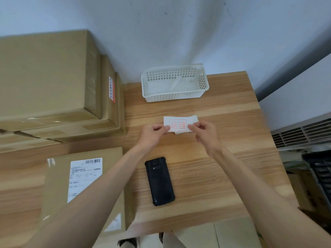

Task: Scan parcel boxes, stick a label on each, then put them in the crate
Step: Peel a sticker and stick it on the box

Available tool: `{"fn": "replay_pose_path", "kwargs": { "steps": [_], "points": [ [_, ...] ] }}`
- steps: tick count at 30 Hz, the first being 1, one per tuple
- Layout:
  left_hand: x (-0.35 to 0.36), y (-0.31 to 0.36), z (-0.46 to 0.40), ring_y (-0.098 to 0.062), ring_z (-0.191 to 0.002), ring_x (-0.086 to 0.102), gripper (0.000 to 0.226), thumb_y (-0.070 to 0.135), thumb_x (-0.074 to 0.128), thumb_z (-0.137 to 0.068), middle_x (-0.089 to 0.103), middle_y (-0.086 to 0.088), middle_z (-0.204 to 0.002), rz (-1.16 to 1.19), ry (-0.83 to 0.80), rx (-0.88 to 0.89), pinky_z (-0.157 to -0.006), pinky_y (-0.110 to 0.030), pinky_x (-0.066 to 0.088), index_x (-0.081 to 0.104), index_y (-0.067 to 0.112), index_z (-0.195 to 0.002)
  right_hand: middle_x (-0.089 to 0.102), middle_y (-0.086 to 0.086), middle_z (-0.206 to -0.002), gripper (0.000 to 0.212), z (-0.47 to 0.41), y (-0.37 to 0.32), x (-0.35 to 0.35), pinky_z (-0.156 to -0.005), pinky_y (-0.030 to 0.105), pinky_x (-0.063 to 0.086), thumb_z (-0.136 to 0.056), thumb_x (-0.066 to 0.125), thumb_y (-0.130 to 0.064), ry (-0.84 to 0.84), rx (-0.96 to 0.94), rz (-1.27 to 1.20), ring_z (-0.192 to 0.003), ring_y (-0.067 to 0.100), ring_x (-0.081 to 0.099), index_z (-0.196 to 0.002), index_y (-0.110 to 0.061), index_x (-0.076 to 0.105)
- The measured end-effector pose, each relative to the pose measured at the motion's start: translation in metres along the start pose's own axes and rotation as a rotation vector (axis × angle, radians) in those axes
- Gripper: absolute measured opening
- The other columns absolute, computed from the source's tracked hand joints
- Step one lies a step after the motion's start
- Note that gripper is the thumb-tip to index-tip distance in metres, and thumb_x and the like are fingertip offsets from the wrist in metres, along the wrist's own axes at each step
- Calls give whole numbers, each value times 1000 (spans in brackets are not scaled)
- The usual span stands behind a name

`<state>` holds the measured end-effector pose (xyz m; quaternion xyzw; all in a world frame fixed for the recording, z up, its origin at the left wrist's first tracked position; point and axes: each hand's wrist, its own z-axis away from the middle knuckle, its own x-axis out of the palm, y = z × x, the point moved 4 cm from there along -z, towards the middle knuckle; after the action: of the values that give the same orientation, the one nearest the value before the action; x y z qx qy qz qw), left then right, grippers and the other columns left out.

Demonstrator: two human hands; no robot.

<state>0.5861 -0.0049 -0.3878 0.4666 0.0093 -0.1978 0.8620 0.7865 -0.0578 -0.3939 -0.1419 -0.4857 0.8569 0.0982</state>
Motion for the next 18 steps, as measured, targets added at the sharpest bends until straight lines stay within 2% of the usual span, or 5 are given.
{"fn": "replay_pose_path", "kwargs": {
  "steps": [4, 8, 12, 16, 18],
  "points": [
    [-38, -8, 48, -4, -62, 48, 12, 28, 71, -95, 71, 11, -83, 86, 93, -18, -66, -23, 40, 78, 18, -93, 70, 4, -77, 18, 49, -10, 24, -52, 29, 34, -93, 72, -13, -87, 50, -75, -48, 11, 40, -93, 5, 70],
    [-68, -31, 99, -9, -58, 45, 29, 37, 78, -87, 72, 5, -80, 260, 104, -127, -53, -24, 37, 78, 13, -104, 70, 0, -75, 14, 96, -17, 62, -51, 28, 32, -94, 69, -11, -246, 22, -55, -49, 12, 39, -98, 1, 75],
    [-99, -53, 152, -9, -56, 47, 40, 45, 82, -80, 70, 6, -81, 395, 128, -246, -54, -25, 37, 78, 11, -102, 63, -5, -65, 14, 135, -20, 102, -48, 24, 32, -97, 65, -10, -421, 5, -26, -49, 10, 38, -102, -3, 76],
    [-113, -70, 191, -10, -60, 44, 54, 48, 82, -68, 63, 5, -80, 646, 127, -322, -59, -27, 35, 76, 14, -110, 53, 1, -62, 14, 163, -26, 133, -46, 25, 31, -98, 63, -9, -487, -22, -46, -47, 11, 35, -91, -9, 76],
    [-117, -74, 204, -10, -59, 42, 46, 44, 80, -74, 62, 5, -77, 723, 135, -327, -57, -27, 32, 75, 15, -109, 50, 7, -65, 21, 172, -28, 146, -49, 29, 29, -98, 64, -10, -498, -31, -32, -49, 13, 34, -83, -18, 77]
  ]
}}
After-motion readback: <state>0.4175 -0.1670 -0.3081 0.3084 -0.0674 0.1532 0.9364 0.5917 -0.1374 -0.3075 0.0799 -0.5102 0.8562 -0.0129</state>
